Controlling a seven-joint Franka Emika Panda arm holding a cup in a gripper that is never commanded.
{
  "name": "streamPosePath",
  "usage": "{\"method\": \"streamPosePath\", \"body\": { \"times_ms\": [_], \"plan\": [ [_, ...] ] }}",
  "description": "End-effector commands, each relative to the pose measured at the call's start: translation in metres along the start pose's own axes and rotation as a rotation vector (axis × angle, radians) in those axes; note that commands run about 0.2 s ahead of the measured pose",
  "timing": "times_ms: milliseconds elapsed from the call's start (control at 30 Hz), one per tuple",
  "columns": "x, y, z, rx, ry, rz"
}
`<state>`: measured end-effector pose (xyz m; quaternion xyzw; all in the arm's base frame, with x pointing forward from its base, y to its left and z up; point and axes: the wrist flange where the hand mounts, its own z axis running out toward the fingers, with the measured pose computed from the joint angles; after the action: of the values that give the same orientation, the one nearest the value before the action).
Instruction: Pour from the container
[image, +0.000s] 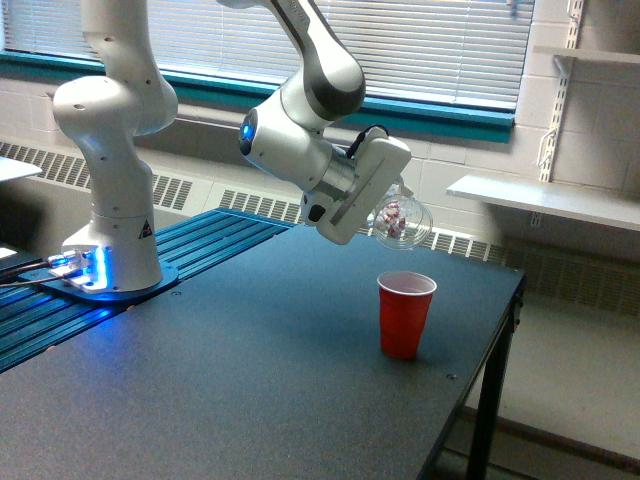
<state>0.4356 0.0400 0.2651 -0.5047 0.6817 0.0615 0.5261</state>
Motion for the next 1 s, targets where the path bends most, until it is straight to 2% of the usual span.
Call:
{"method": "streamPosePath", "body": {
  "times_ms": [33, 600, 1000],
  "plan": [
    [0.005, -0.005, -0.003, 0.028, -0.017, 0.037],
    [0.009, -0.002, 0.003, 0.052, -0.058, 0.105],
    [0.007, -0.001, 0.009, 0.053, -0.046, 0.075]
  ]
}}
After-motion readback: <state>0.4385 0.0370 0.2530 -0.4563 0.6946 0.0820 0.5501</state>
